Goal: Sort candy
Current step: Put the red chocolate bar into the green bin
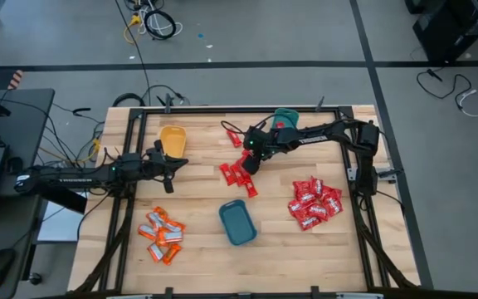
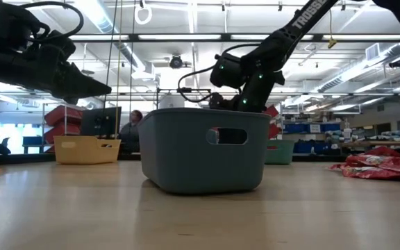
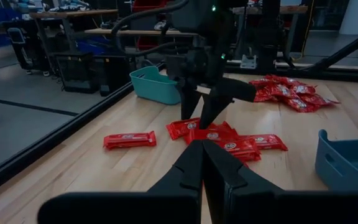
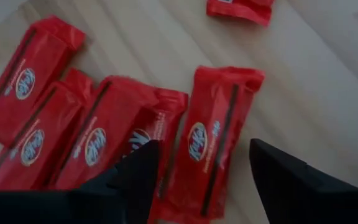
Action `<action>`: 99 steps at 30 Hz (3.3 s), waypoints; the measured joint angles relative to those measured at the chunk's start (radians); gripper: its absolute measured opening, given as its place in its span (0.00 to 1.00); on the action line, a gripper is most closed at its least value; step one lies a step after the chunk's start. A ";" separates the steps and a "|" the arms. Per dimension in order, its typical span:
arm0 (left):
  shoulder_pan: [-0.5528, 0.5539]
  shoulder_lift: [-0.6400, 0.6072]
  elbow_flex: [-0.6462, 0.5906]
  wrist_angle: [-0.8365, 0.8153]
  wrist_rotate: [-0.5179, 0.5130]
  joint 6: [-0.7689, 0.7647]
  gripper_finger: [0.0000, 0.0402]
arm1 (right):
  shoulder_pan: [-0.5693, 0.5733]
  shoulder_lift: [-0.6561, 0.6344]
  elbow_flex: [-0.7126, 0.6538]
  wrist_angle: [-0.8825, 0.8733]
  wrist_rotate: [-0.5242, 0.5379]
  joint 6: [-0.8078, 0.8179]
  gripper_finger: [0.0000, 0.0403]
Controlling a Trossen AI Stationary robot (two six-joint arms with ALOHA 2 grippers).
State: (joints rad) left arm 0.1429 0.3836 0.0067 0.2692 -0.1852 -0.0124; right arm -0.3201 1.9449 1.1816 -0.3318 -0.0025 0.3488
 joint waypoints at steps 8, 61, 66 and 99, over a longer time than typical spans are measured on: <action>0.000 0.002 0.000 0.000 0.000 0.000 0.03 | -0.001 0.002 0.000 0.015 -0.025 -0.007 0.28; -0.001 0.003 0.000 -0.014 0.001 -0.003 0.03 | -0.287 -0.186 -0.001 -0.386 0.324 0.328 0.19; -0.001 0.003 0.000 -0.015 0.001 -0.003 0.03 | -0.287 -0.186 0.000 -0.388 0.325 0.267 0.32; -0.001 0.002 0.000 -0.014 0.002 -0.015 0.03 | -0.002 0.055 0.127 0.157 0.251 0.123 0.76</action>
State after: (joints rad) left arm 0.1421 0.3859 0.0067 0.2554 -0.1837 -0.0277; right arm -0.3225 1.9997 1.3090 -0.1743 0.2482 0.4713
